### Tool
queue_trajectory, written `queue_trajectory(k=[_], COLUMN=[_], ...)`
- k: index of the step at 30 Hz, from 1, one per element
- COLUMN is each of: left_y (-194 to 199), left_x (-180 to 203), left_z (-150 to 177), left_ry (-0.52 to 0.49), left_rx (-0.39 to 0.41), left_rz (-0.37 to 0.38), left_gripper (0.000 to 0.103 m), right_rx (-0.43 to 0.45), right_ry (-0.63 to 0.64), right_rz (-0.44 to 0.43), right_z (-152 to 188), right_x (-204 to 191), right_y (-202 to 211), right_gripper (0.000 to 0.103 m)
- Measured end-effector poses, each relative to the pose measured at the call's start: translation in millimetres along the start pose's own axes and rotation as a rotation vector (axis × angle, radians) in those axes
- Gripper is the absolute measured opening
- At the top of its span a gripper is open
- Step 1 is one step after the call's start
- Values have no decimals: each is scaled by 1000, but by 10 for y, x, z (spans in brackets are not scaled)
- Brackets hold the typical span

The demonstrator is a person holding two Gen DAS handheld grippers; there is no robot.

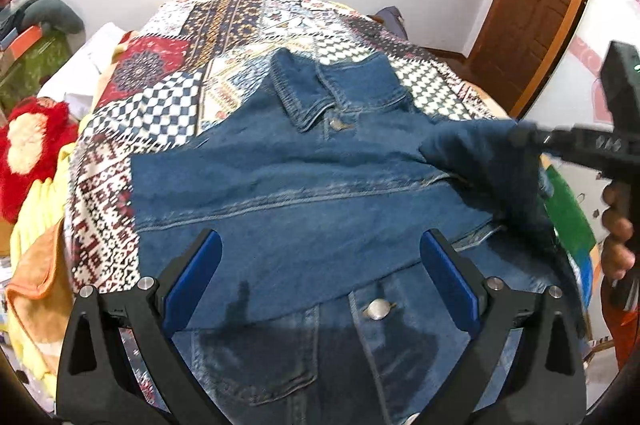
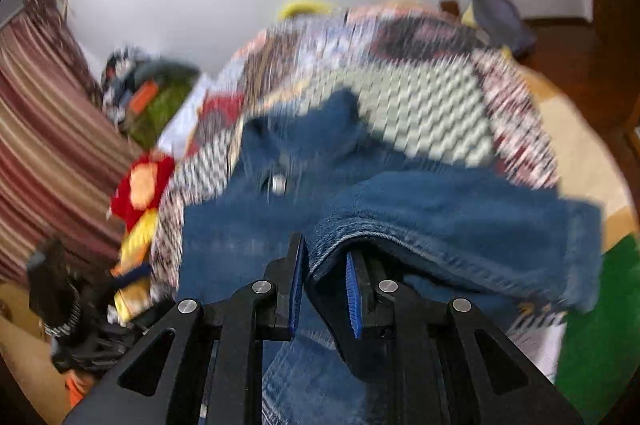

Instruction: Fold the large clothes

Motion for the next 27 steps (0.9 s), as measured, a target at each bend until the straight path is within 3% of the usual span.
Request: queue_trajectory(k=[8,16,20,27], left_y=[-42,-1,43,-12], left_x=[-128,71,305,925], left_z=[233,176,31,-357], left_ry=[36,-6,-62,-213], left_rx=[-40,-31,-8,28], left_rz=[-7,0,17,47], left_gripper=[100,100,100,100], right_rx=[-217,-302,-275,-95], right_ry=[60,190,151,36], right_rz=[30,94,81,131], right_z=[546,798,793,523], right_x=[-46,-44,76,572], right_y=[-569,-423,-200,483], right_gripper=[17,17,17,17])
Point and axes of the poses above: each gripper's, at about its wrist camera, not at the fingertips, and y roughly against the way its jaws point, x to its right, z to its underside, the point moved 5 cm from there along -y, roughly the way its jaws point, and after that the axes turned 5 degrees about z, right-handed, at the moved point
